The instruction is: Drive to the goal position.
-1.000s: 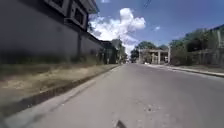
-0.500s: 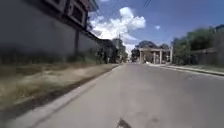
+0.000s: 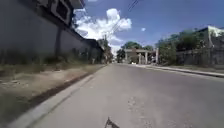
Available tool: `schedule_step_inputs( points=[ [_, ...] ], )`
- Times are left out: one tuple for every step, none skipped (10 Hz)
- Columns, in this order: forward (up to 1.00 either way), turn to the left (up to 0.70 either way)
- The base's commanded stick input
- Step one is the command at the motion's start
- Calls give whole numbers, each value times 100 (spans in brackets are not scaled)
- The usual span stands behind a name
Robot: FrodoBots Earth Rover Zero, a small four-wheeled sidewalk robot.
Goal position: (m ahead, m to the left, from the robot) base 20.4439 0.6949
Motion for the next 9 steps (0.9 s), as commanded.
schedule_step_inputs(
  points=[
    [100,1],
    [100,1],
    [100,1],
    [100,1],
    [100,1],
    [100,1],
    [100,0],
    [100,-11],
    [100,-38]
  ],
)
